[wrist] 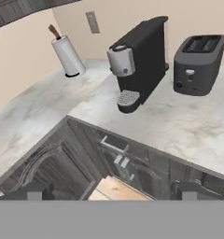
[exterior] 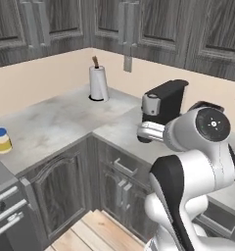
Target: Collect the paprika, mayonnaise, and shaker from the cabinet and place them next to the stove.
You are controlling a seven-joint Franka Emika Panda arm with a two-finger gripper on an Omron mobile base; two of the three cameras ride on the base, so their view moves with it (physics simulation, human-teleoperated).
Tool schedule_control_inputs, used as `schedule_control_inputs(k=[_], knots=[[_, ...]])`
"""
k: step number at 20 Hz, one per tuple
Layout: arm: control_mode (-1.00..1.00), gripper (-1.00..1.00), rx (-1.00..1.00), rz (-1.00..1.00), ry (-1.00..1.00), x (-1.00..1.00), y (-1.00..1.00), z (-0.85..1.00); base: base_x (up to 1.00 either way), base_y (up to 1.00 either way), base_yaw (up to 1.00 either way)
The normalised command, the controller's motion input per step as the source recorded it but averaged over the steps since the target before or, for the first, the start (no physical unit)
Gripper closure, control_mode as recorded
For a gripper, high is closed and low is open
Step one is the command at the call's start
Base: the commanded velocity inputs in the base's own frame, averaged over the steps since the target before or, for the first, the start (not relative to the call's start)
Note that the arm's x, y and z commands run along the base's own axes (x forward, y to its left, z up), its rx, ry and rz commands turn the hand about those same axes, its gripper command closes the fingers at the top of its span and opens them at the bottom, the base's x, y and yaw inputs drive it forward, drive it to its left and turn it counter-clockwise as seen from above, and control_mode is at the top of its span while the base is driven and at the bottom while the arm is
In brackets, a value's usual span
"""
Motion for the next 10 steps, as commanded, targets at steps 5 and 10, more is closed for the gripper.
schedule_control_inputs(k=[5, 10], knots=[[1.0, -1.0, 0.0, 0.0, 0.0, 0.0, 0.0, 0.0, -0.06, -0.94, -0.36], [1.0, -1.0, 0.0, 0.0, 0.0, 0.0, 0.0, 0.0, -0.23, -0.77, -0.41]])
